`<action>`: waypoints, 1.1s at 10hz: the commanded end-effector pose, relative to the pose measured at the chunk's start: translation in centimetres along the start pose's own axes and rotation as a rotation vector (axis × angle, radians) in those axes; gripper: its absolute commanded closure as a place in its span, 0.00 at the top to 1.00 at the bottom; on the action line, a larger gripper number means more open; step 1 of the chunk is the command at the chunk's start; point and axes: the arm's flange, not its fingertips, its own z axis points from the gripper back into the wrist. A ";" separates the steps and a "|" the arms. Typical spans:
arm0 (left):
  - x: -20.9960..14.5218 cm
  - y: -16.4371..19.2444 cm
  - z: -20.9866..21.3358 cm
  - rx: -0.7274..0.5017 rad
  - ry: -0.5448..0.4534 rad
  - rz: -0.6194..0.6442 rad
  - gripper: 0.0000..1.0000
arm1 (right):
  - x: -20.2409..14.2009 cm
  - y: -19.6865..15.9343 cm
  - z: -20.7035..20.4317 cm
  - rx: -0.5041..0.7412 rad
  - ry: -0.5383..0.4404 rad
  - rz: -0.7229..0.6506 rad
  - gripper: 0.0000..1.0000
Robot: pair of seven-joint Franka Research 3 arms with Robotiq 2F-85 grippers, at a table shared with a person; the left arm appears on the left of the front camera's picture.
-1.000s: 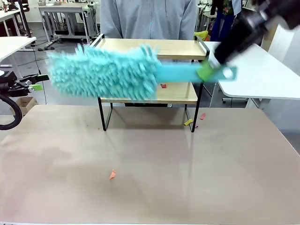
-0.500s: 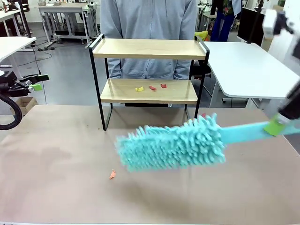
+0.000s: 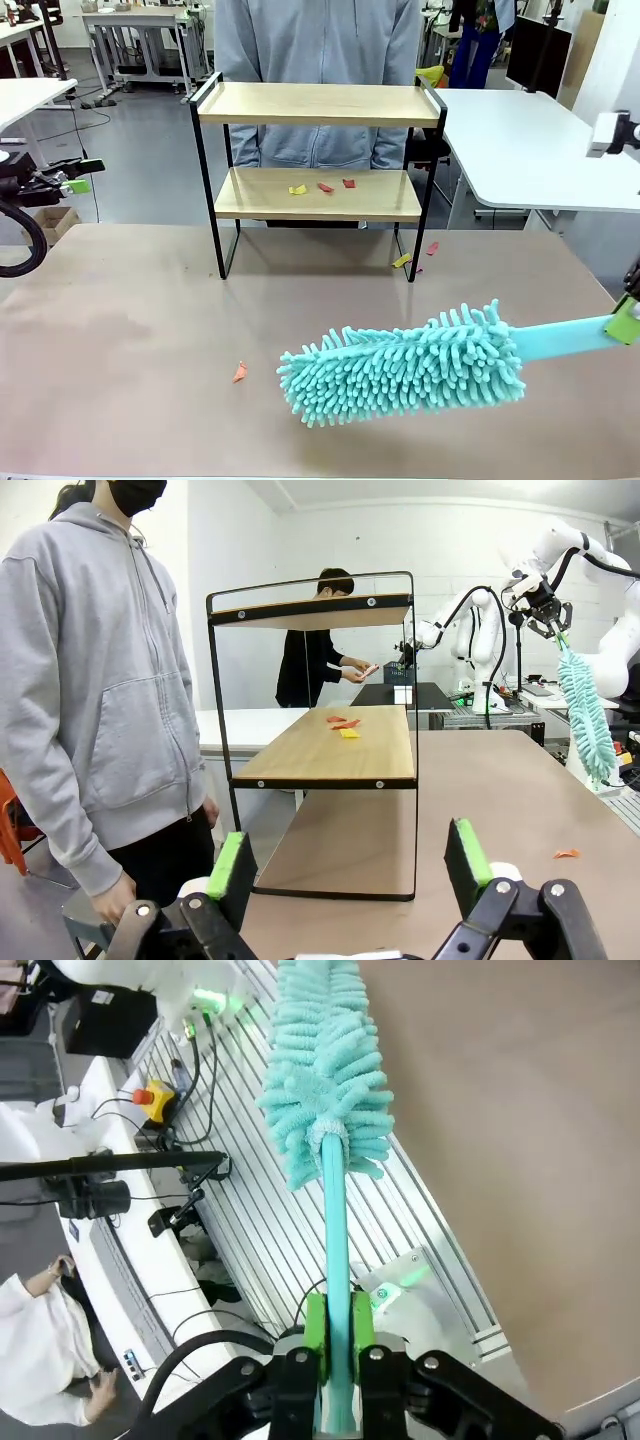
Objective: Clean the shelf.
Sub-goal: Clean the specific section of the Shelf indicated by the human with the Duster.
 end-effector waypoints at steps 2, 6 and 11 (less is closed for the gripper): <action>0.3 -0.1 -0.2 -0.001 0.000 -0.003 1.00 | 0.5 1.0 0.7 -0.008 -0.003 0.003 0.13; 0.3 -0.1 -0.2 -0.001 0.000 -0.003 1.00 | 0.5 1.0 0.7 -0.008 -0.003 0.003 0.13; 0.3 -0.1 -0.2 -0.001 0.000 -0.003 1.00 | 0.5 1.0 0.7 -0.008 -0.003 0.003 0.13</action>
